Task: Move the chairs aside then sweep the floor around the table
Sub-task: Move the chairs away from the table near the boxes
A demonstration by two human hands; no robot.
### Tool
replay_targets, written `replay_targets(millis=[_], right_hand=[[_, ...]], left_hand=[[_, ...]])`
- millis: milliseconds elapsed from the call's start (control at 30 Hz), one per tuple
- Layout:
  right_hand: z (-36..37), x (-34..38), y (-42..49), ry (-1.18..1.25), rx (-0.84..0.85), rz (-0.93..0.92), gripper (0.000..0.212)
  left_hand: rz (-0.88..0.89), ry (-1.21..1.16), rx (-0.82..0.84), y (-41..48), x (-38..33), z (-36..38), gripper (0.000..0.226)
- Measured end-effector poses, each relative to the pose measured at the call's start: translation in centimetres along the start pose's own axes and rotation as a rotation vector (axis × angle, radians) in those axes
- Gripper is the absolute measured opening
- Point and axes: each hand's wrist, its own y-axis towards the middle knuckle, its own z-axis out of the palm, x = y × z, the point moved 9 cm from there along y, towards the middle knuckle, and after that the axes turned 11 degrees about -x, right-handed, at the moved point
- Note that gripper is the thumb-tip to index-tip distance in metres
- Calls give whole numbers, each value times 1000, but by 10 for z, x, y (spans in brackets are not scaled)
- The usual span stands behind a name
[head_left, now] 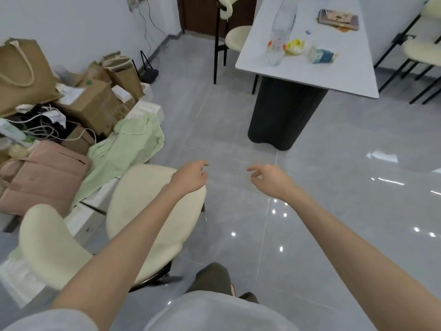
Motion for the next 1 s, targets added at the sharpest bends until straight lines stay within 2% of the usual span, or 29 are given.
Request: replay_targets(millis=[133,300,533,1000], right_hand=[[-20,-9,40,106,-34,13,40],[-45,-15,123,96,-67,-14,42],[-65,-6,251,115,-28,-6,44],[-113,88,552,61,-2,-181,45]], left_hand=[[-21,-21,-18,44,-18,-5,43],[-37,-38,-66,128,-37,-14,43],[-49,-40,-97,253,-41,-33,42],[-135,-46,-262,509,-6,-147,42]])
